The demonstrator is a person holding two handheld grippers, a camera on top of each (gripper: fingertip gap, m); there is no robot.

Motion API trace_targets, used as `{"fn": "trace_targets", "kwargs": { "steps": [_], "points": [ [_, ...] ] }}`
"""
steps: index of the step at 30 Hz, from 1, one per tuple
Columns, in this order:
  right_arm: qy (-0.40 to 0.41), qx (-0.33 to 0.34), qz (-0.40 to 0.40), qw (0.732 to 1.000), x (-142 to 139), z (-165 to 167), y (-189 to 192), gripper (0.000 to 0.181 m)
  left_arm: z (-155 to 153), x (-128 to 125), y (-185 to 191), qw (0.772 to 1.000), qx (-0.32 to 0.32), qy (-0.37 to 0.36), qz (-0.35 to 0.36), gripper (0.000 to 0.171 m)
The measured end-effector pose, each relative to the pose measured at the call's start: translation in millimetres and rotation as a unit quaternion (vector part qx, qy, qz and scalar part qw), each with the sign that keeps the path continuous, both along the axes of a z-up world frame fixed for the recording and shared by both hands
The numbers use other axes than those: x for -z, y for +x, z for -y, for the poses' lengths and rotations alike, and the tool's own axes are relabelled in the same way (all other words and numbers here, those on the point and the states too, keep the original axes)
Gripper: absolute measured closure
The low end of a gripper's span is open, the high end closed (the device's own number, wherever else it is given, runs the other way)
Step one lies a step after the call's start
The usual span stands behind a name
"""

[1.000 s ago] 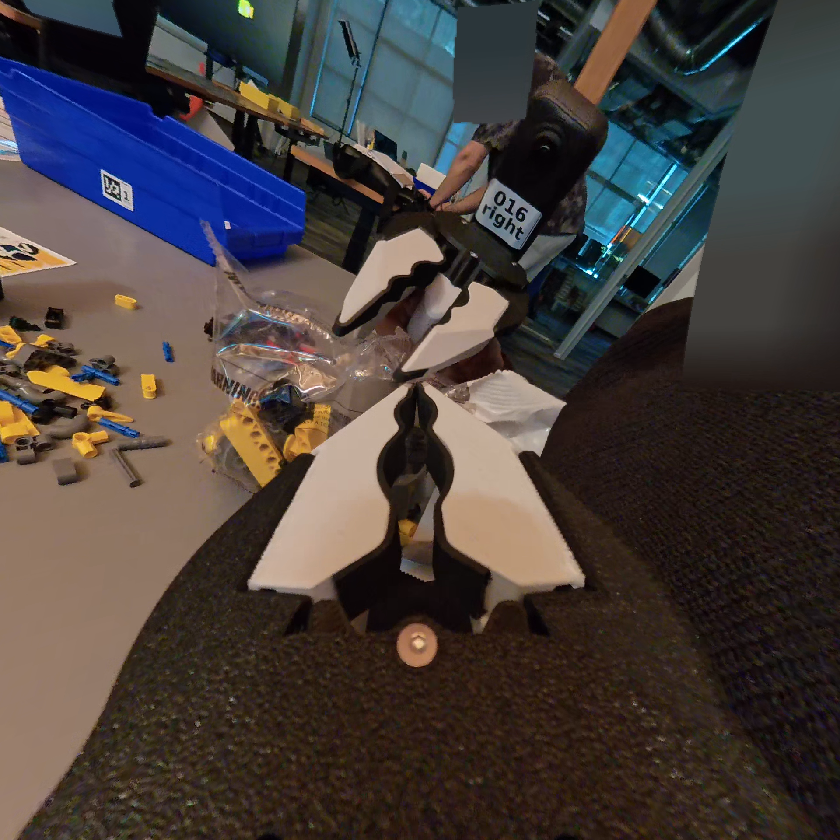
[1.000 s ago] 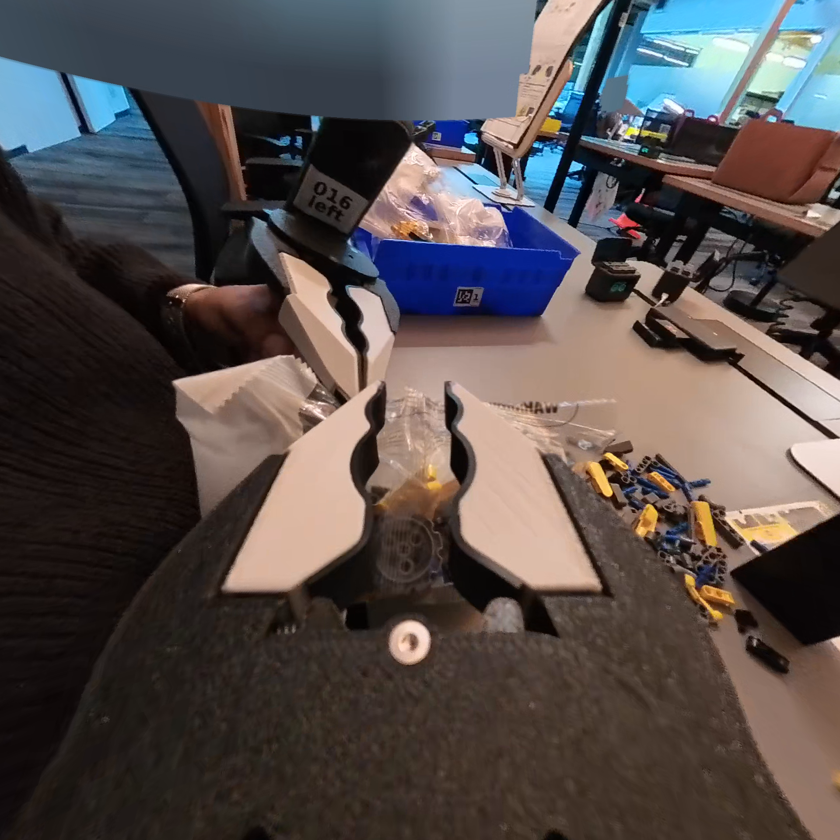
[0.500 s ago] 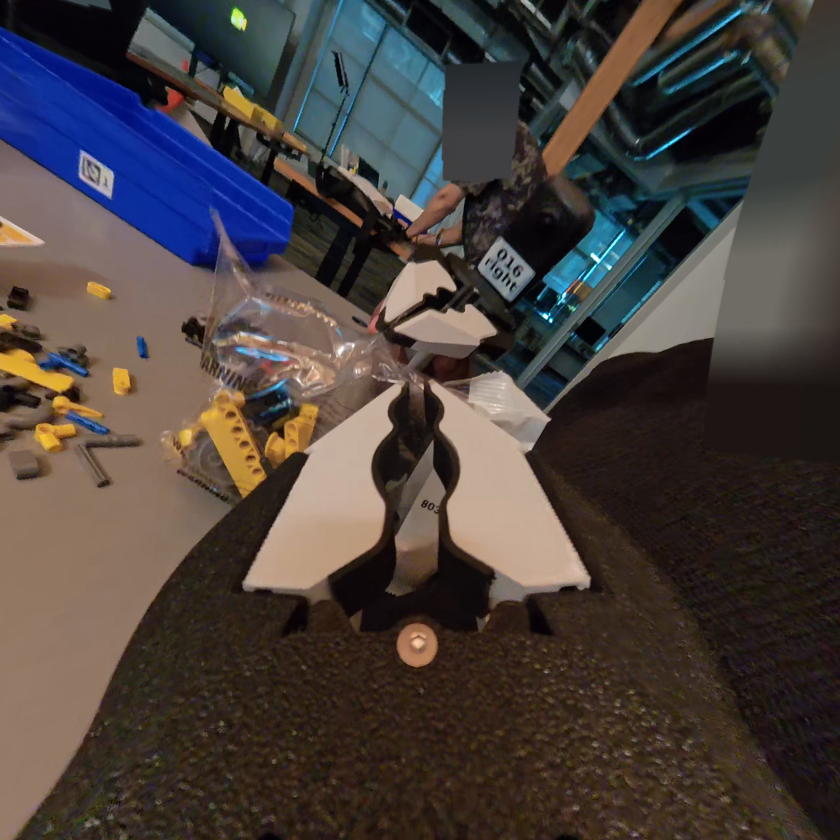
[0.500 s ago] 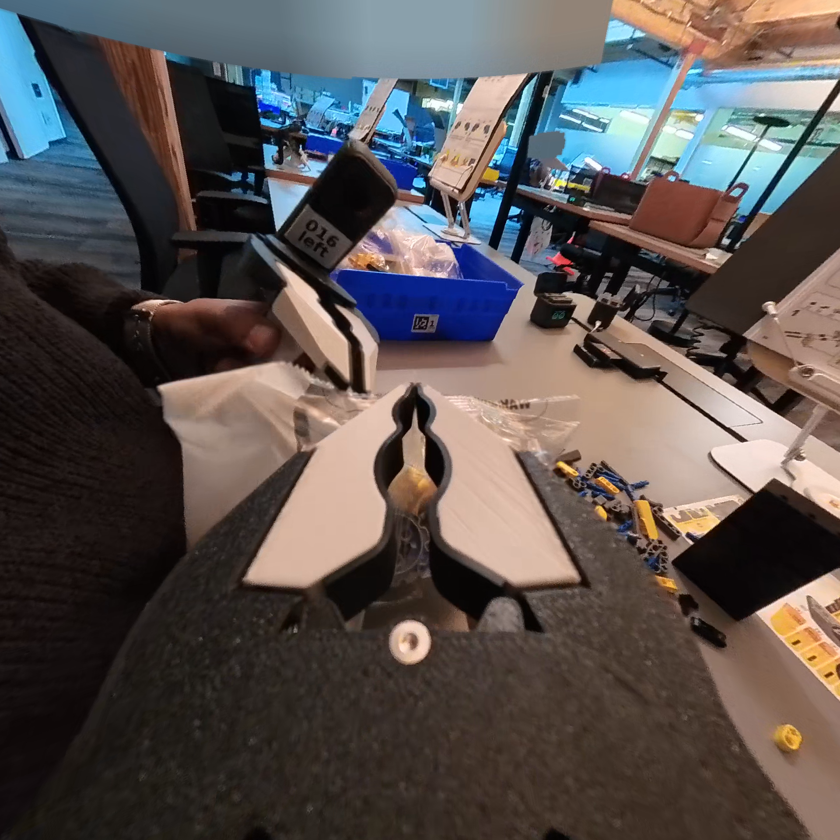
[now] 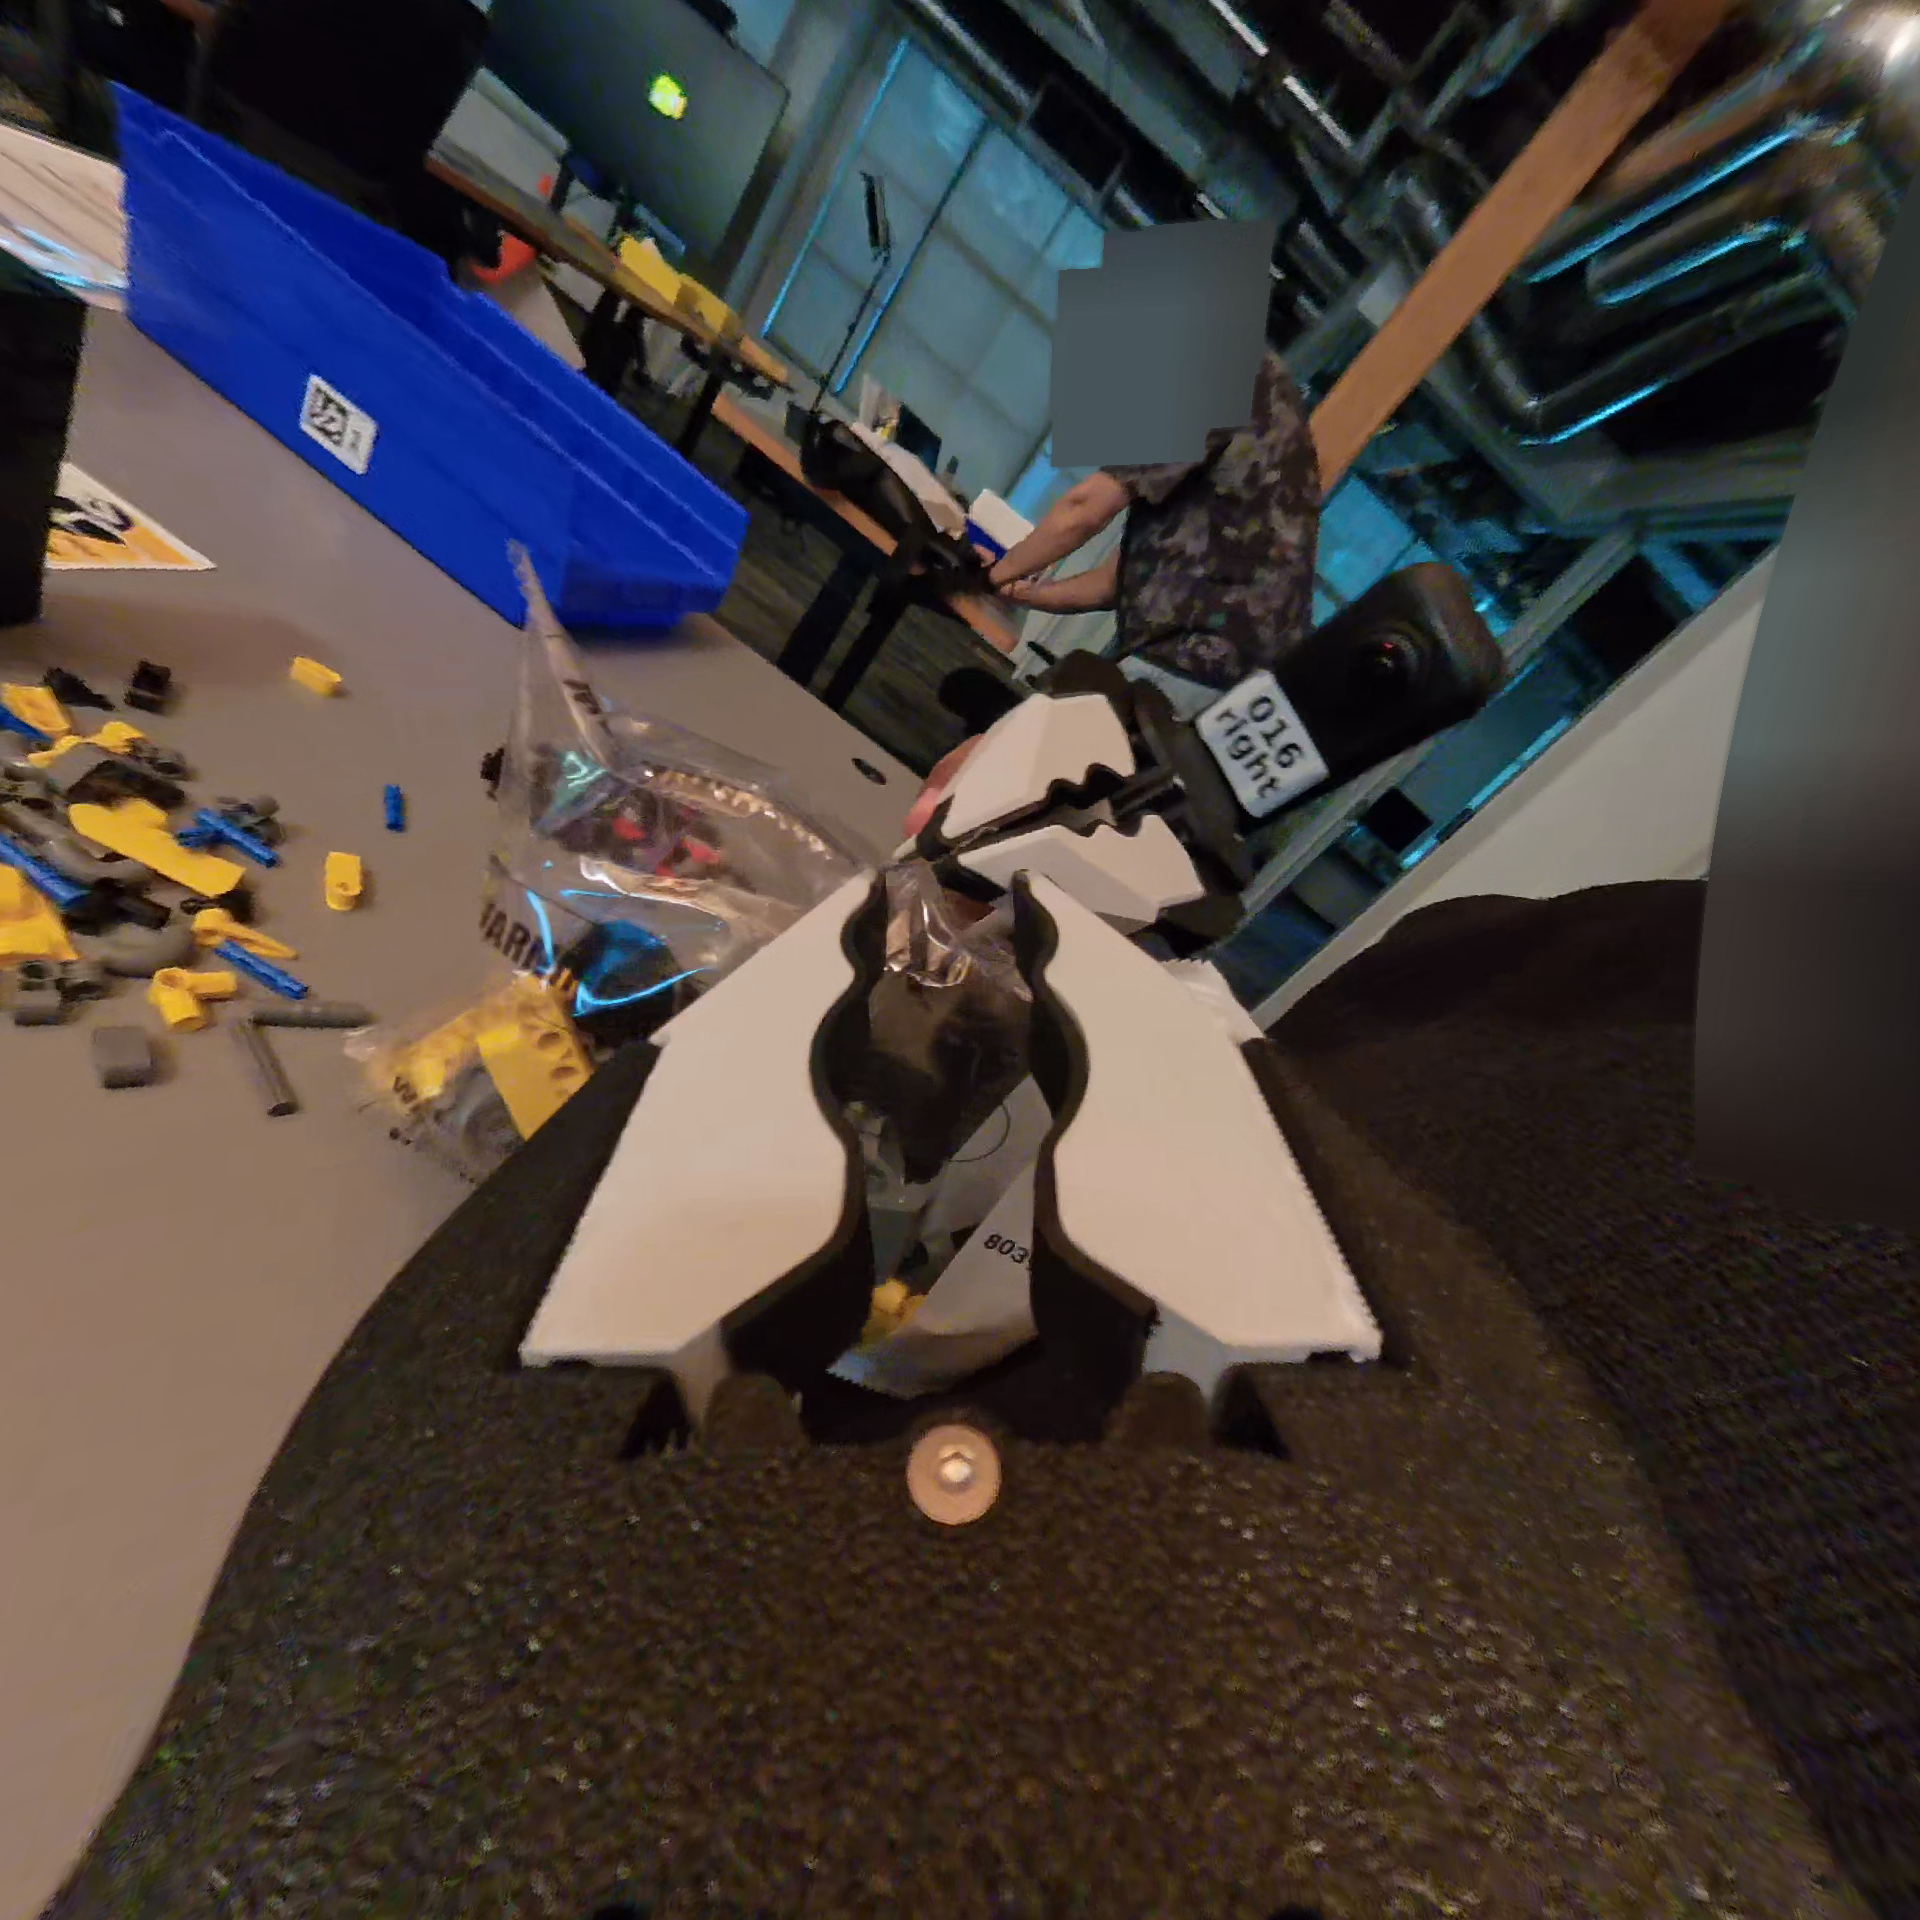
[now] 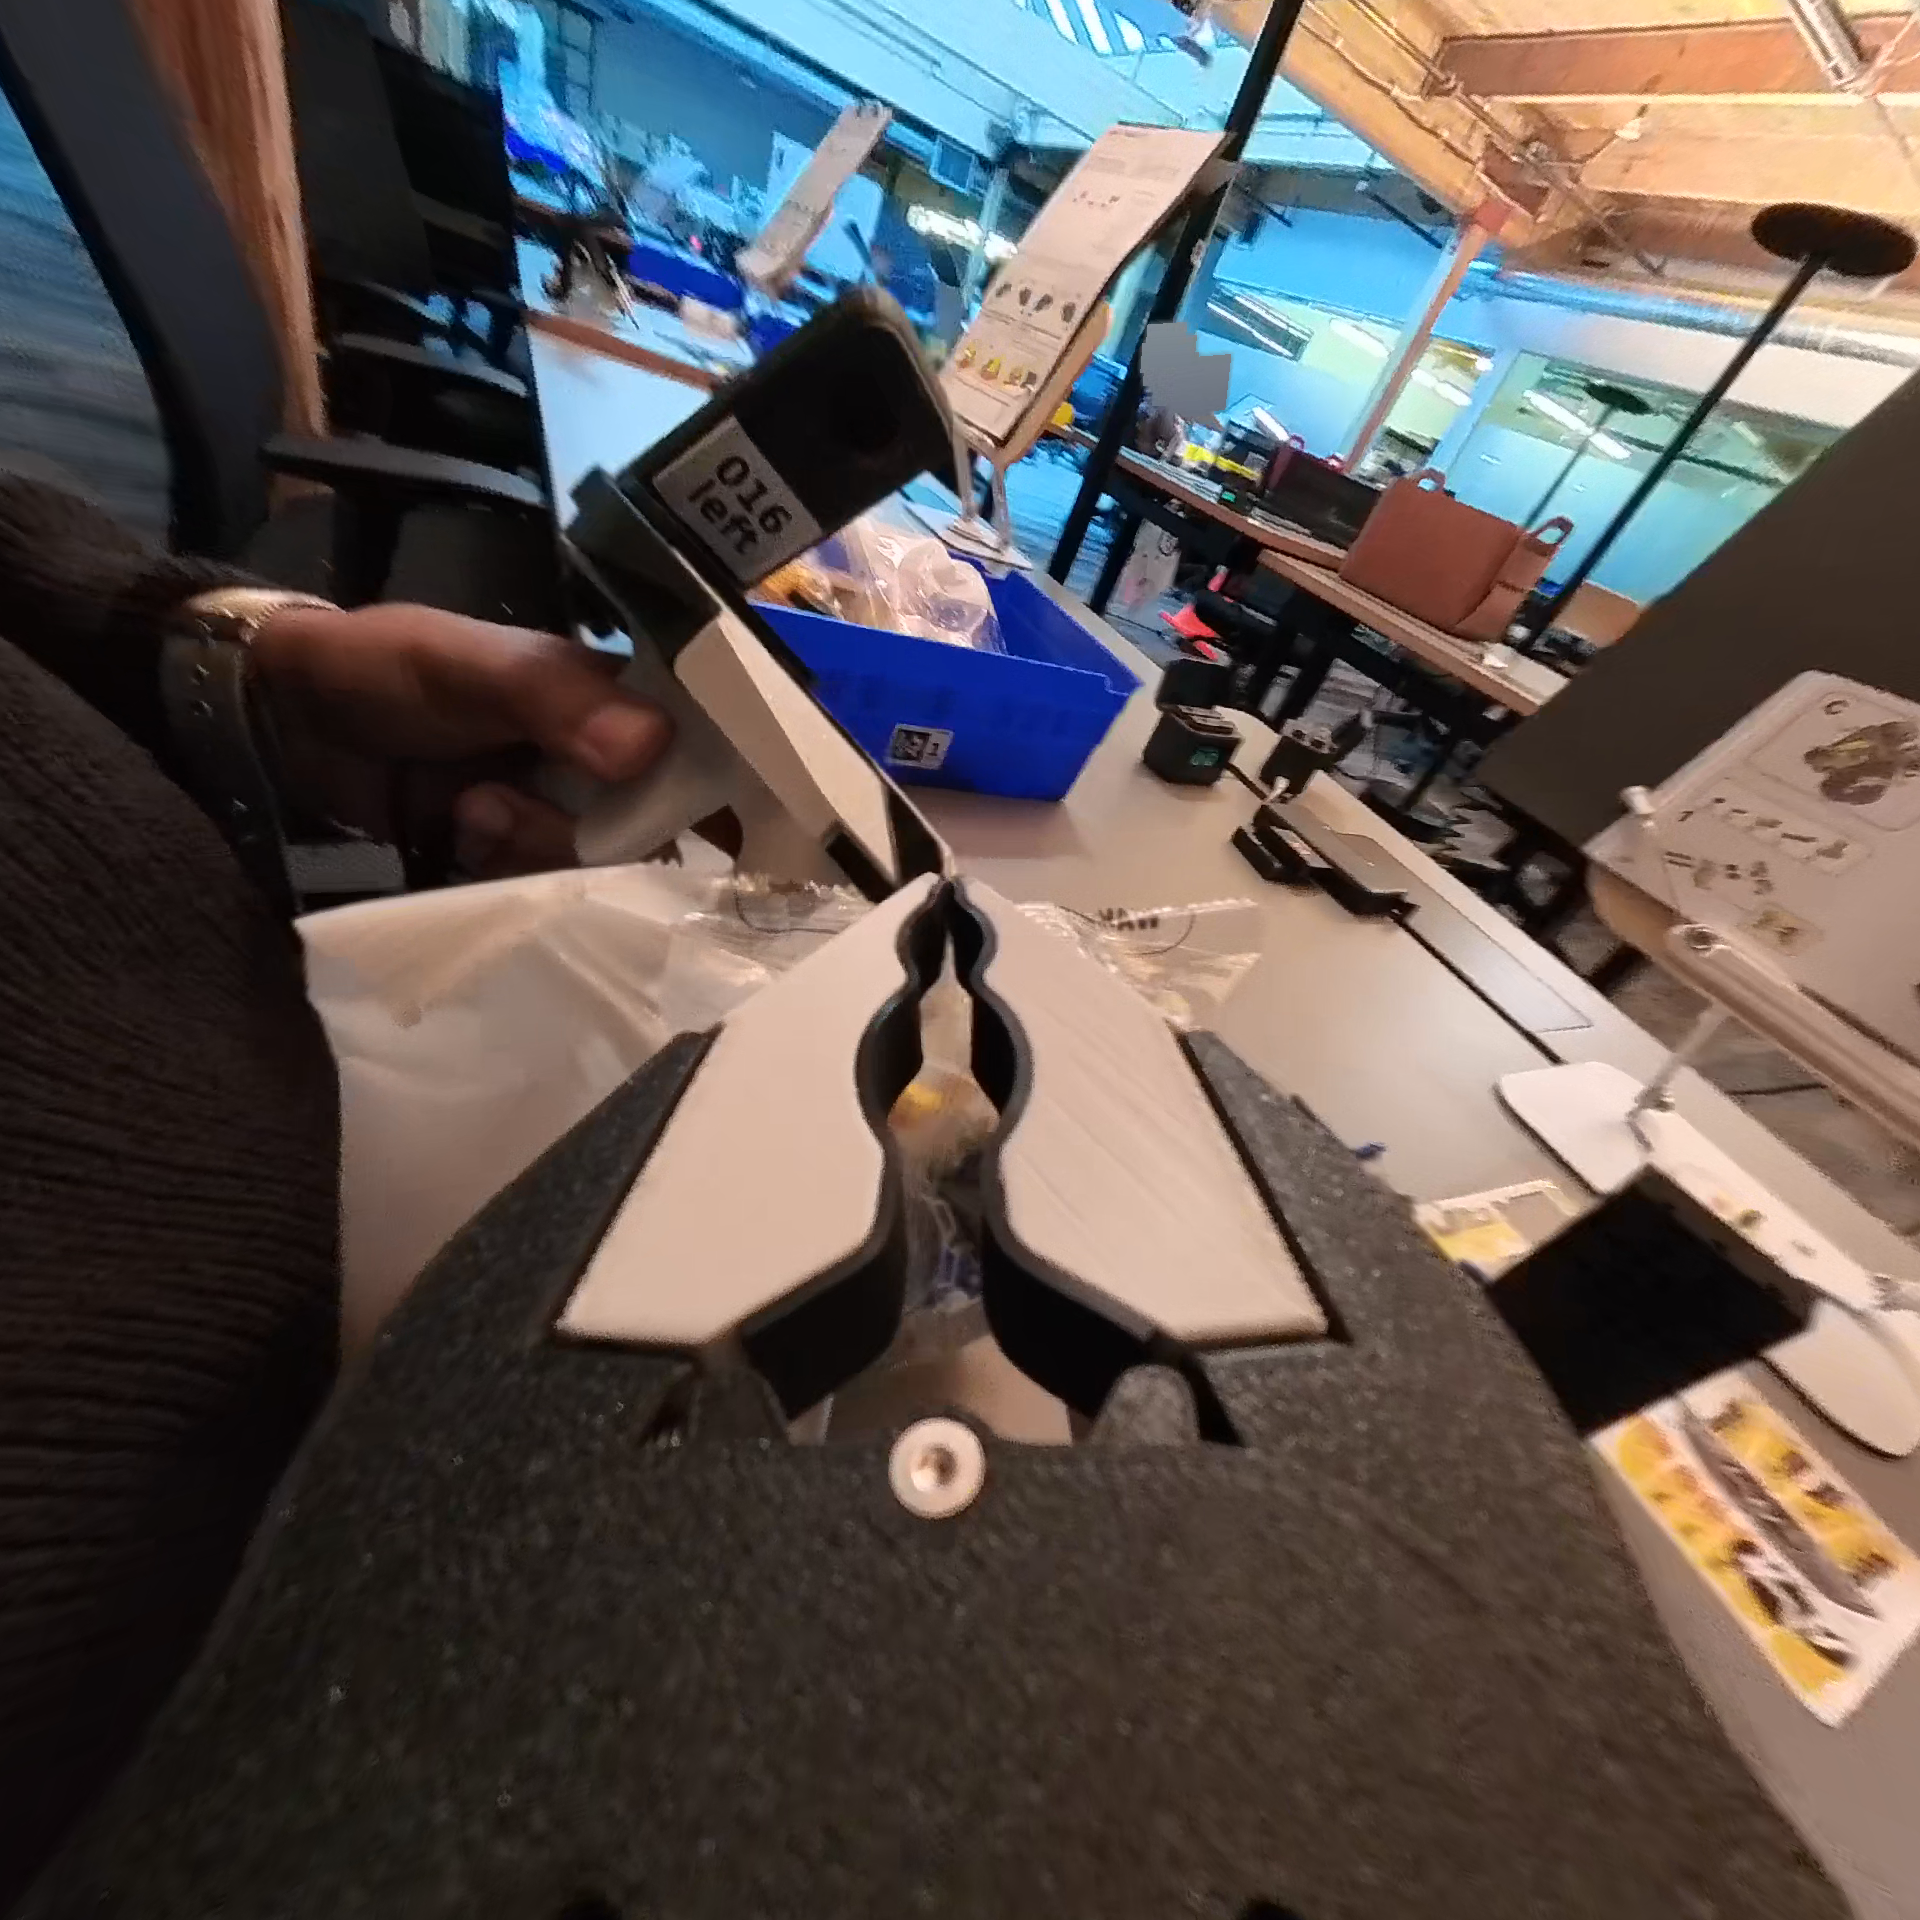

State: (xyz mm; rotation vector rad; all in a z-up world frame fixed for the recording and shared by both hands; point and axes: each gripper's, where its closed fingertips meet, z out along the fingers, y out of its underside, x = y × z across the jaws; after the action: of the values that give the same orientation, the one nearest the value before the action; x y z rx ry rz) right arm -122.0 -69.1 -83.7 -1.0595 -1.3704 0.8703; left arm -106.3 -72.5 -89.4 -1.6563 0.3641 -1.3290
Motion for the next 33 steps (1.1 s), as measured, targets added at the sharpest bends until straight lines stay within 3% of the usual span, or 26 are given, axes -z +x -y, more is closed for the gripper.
{"fn": "trace_targets", "kwargs": {
  "steps": [4,9,13,17,18,21,24,27,31,33],
  "points": [
    [-0.105,-0.063,-0.048,0.991,-8,5,6,0.181,6,-6,2,0.999,0.022,0.014,0.025,0.171],
    [-0.226,-0.132,-0.096,0.96,-14,8,11,0.181,9,-12,5,0.998,0.022,0.043,0.039,0.171],
    [-0.327,-0.189,-0.147,0.914,-22,9,14,0.181,12,-21,8,0.996,0.029,0.05,0.074,0.171],
    [-0.41,-0.175,-0.189,0.875,-16,-9,10,0.181,-4,-15,4,0.997,-0.033,0.053,0.044,0.171],
    [-0.411,-0.159,-0.192,0.877,-13,-12,8,0.181,-7,-12,2,0.997,-0.048,0.056,0.032,0.171],
    [-0.328,-0.075,-0.157,0.928,-5,-17,3,0.181,-12,-4,-3,0.993,-0.088,0.073,-0.021,0.171],
    [-0.322,-0.067,-0.165,0.93,-12,-17,3,0.181,-11,-10,-2,0.988,-0.104,0.102,-0.04,0.171],
    [-0.407,-0.121,-0.201,0.883,-13,-18,4,0.181,-11,-11,-2,0.984,-0.115,0.126,-0.045,0.171],
    [-0.505,-0.2,-0.241,0.804,-16,-16,6,0.181,-8,-15,-1,0.988,-0.094,0.121,0.011,0.171],
    [-0.55,-0.22,-0.291,0.752,-24,-26,14,0.181,2,-25,2,0.989,-0.052,0.124,0.066,0.171]
  ]
}}
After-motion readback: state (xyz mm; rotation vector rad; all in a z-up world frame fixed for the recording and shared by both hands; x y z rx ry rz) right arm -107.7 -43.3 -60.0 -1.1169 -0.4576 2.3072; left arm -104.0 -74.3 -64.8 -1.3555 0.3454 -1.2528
